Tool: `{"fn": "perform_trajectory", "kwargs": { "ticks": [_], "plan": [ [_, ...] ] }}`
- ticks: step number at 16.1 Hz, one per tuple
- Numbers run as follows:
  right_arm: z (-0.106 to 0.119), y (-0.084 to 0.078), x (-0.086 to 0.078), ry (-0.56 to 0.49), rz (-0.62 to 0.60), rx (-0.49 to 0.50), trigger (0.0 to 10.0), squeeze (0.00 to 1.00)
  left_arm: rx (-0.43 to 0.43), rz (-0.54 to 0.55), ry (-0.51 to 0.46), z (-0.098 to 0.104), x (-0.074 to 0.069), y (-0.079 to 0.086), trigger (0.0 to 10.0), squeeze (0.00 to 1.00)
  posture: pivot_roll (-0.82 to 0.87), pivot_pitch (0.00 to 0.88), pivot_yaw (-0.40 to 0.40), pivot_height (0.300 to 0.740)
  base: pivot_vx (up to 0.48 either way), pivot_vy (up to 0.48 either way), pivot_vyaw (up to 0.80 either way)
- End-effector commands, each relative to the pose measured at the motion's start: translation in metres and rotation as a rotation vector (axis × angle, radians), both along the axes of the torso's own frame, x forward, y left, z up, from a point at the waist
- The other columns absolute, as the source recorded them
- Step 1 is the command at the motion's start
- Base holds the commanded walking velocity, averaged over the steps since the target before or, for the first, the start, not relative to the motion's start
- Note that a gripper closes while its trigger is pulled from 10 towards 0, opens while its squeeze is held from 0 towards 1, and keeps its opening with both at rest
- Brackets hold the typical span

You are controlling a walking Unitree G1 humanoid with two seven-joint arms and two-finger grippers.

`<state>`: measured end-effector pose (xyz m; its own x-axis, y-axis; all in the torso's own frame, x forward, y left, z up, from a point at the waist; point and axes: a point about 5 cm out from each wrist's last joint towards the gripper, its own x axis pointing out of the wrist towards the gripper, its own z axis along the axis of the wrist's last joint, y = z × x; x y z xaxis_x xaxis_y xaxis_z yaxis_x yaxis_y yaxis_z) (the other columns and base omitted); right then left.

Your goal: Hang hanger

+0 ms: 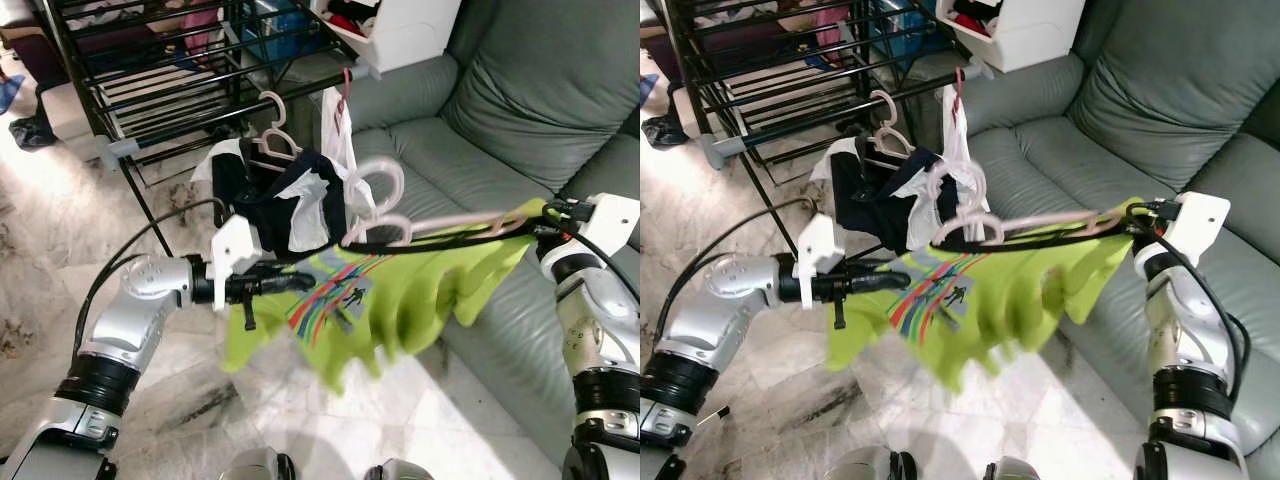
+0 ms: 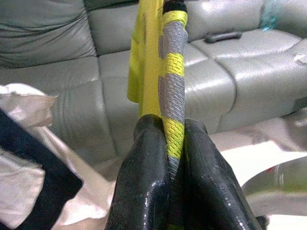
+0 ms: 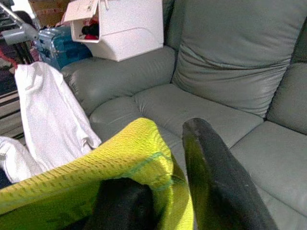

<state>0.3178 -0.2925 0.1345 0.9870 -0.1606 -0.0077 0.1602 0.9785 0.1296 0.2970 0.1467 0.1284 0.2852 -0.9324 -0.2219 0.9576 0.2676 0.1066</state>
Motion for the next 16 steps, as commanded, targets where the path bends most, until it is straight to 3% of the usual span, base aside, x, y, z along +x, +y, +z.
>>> {"fn": "perform_trajectory", "kwargs": {
  "ticks": [1,6,7,8,10,11,13,14,15,16],
  "plan": [
    [0.027,-0.052,-0.015,-0.101,-0.260,-0.001,0.0,0.00,0.116,0.165,0.073,-0.017,-0.002,0.050,0.0,0.00,-0.04,0.008,0.020,0.740,0.000,0.000,0.00],
    [0.031,-0.032,-0.004,-0.118,-0.159,-0.056,0.0,0.00,0.336,0.270,-0.009,-0.043,0.007,0.050,0.0,0.00,-0.05,0.009,0.024,0.740,0.000,0.000,0.00],
    [0.030,-0.022,0.002,-0.115,-0.125,-0.058,0.0,0.00,0.368,0.338,-0.034,-0.048,0.013,0.047,0.0,0.00,-0.05,0.009,0.025,0.740,0.000,0.000,0.00],
    [0.029,-0.009,0.009,-0.101,-0.075,-0.087,0.0,0.00,0.358,0.399,-0.060,-0.048,0.020,0.040,0.0,0.00,-0.05,0.009,0.025,0.740,0.000,0.000,0.00],
    [0.028,0.000,0.013,-0.096,-0.046,-0.118,0.0,0.00,0.347,0.416,-0.078,-0.048,0.022,0.034,0.0,0.00,-0.05,0.009,0.025,0.740,0.000,0.000,0.00],
    [0.033,0.021,0.022,-0.129,0.002,-0.177,0.0,0.00,0.291,0.450,-0.081,-0.048,0.025,0.016,0.0,0.00,-0.05,0.006,0.026,0.740,0.000,0.000,0.00],
    [0.036,0.041,0.029,-0.157,0.053,-0.219,0.0,0.00,0.252,0.446,-0.082,-0.049,0.025,-0.003,0.0,0.00,-0.05,0.006,0.026,0.740,0.000,0.000,0.00],
    [0.036,0.041,0.029,-0.157,0.053,-0.219,0.0,0.00,0.252,0.446,-0.082,-0.049,0.025,-0.003,0.0,0.00,-0.05,0.006,0.026,0.740,0.000,0.000,0.00],
    [0.035,0.068,0.037,-0.157,0.150,-0.231,0.0,0.00,0.202,0.441,-0.079,-0.050,0.022,-0.026,0.0,0.00,-0.04,0.002,0.016,0.740,0.000,0.000,0.00],
    [0.034,0.082,0.040,-0.154,0.204,-0.235,0.0,0.00,0.172,0.449,-0.072,-0.050,0.021,-0.037,0.0,0.00,-0.04,0.002,0.015,0.740,0.000,0.000,0.00]
  ]
}}
